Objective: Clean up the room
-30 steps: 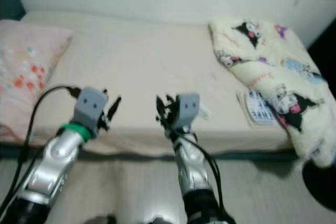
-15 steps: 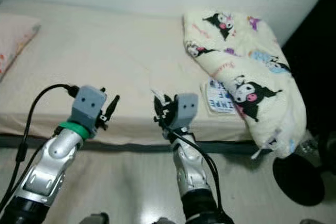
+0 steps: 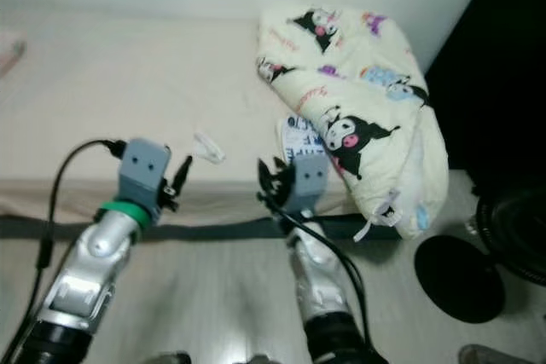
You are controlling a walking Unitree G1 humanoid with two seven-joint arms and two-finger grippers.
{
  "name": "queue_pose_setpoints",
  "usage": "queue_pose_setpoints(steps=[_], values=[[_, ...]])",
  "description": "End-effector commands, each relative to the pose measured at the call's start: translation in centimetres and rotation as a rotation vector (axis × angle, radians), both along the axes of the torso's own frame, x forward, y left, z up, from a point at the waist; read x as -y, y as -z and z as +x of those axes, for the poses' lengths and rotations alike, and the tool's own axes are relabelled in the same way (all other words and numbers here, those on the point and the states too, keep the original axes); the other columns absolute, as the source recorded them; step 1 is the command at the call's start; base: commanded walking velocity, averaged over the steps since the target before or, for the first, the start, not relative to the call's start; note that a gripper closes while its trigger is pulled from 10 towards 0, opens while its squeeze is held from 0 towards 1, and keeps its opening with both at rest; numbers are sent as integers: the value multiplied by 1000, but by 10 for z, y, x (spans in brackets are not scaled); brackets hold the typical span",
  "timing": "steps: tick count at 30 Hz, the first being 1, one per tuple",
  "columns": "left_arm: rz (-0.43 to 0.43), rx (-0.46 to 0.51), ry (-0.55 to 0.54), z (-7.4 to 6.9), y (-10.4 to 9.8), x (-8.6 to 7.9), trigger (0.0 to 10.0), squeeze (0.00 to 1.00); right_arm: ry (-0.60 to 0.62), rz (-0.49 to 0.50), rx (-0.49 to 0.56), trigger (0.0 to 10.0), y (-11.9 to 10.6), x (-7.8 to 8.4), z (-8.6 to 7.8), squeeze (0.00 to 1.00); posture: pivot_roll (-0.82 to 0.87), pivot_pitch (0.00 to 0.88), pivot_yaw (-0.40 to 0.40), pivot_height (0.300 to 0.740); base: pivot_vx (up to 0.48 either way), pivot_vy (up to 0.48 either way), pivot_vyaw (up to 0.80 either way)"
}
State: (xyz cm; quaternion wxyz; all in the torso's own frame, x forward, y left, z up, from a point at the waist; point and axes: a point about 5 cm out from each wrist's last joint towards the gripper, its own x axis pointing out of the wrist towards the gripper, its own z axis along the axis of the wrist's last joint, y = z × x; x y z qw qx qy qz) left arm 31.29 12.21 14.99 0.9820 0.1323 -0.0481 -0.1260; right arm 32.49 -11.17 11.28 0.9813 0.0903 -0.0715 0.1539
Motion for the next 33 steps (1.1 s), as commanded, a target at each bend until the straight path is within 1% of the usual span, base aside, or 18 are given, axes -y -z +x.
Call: queue_pose_setpoints(steps=[1,9,18,24,27,31,33], values=[[0,-26,-17,-1,6,-3,10000,0,-11,7,-15,10000,4,-5,-2,0,104,55,-20,731,266,368,0],[6,-32,-24,-1,6,-3,10000,0,-11,6,-17,10000,4,-4,-2,0,104,53,-21,731,0,38,0],[-22,-27,-18,0,4,-1,10000,0,-19,7,-16,10000,4,-6,-3,0,104,52,-18,731,0,0,0],[-19,-18,-40,2,3,-3,10000,0,-30,8,-11,10000,3,-8,-3,0,104,51,-18,731,0,0,0],[-12,-16,-47,3,3,-4,10000,0,-31,8,-12,10000,3,-9,-3,0,104,47,-18,731,368,0,0],[-17,-33,-60,4,5,-6,10000,0,-32,9,-12,10000,3,-9,-2,0,105,45,-17,731,339,330,0],[-17,-37,-63,4,5,-6,10000,0,-32,10,-12,10000,3,-9,-2,0,105,44,-18,731,0,431,0]])
